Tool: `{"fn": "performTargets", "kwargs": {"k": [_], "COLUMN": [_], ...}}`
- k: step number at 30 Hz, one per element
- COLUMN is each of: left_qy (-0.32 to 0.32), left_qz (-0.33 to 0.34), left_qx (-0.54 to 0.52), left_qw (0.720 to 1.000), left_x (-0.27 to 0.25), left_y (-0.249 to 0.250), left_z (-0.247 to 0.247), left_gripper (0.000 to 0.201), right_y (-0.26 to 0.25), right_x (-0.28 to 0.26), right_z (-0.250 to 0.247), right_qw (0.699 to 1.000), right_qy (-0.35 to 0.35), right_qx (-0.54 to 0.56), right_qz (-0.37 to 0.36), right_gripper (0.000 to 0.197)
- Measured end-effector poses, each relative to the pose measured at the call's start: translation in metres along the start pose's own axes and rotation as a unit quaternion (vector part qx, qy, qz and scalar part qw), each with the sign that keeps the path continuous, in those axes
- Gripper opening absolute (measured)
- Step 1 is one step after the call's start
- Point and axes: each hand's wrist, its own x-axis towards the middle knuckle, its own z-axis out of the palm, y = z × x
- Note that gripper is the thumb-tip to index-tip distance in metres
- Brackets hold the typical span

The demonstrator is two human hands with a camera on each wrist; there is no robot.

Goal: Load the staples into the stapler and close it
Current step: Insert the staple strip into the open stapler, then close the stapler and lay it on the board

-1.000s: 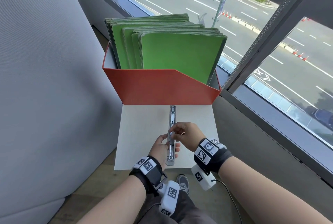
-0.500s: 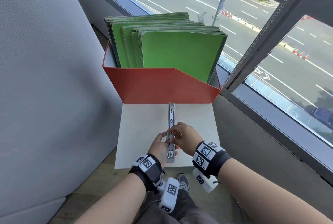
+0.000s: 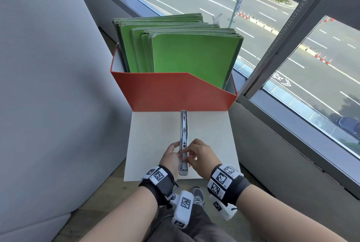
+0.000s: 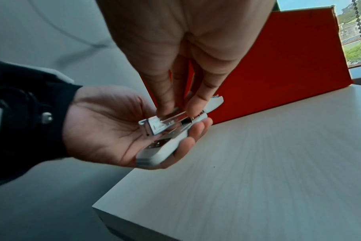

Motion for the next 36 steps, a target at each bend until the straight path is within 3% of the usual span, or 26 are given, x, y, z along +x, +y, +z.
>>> {"fn": "performTargets", "kwargs": {"k": [4, 8, 12, 14, 17, 21, 23, 26, 30, 36], "left_qy": [-0.004, -0.002, -0.001, -0.006, -0.017, -0.035, -0.045, -0.043, -0.024, 0.008], "left_qz": [0.003, 0.003, -0.001, -0.004, -0.011, -0.008, -0.007, -0.010, -0.013, -0.030], "left_qx": [0.002, 0.016, 0.032, 0.036, 0.041, 0.055, 0.066, 0.081, 0.079, 0.061], "left_qw": [1.000, 1.000, 0.999, 0.999, 0.999, 0.998, 0.997, 0.996, 0.997, 0.998], "left_x": [-0.003, -0.003, -0.005, -0.008, -0.009, -0.011, -0.013, -0.011, -0.009, -0.001], "left_y": [-0.003, -0.005, -0.006, -0.008, -0.012, -0.016, -0.017, -0.017, -0.015, -0.009], "left_z": [-0.001, -0.002, -0.005, -0.004, -0.003, 0.000, 0.000, -0.003, -0.005, -0.005], "left_gripper": [0.045, 0.043, 0.037, 0.033, 0.035, 0.033, 0.031, 0.035, 0.043, 0.042], "right_y": [0.005, 0.009, 0.007, 0.004, 0.003, 0.012, 0.014, 0.007, -0.002, -0.021], "right_x": [-0.007, -0.016, -0.018, -0.007, 0.028, 0.084, 0.103, 0.116, 0.113, 0.083], "right_z": [0.006, 0.011, 0.004, -0.009, -0.032, -0.045, -0.047, -0.050, -0.052, -0.056], "right_qw": [1.000, 0.990, 0.979, 0.989, 0.998, 0.978, 0.965, 0.962, 0.964, 0.984], "right_qy": [0.007, 0.010, -0.030, -0.058, -0.004, 0.033, 0.033, 0.025, 0.028, 0.037], "right_qx": [-0.021, -0.120, -0.181, -0.131, -0.045, 0.065, 0.128, 0.151, 0.170, 0.160], "right_qz": [-0.020, -0.072, -0.084, -0.042, 0.039, 0.196, 0.229, 0.225, 0.203, 0.065], "right_gripper": [0.015, 0.021, 0.025, 0.027, 0.028, 0.047, 0.042, 0.024, 0.021, 0.016]}}
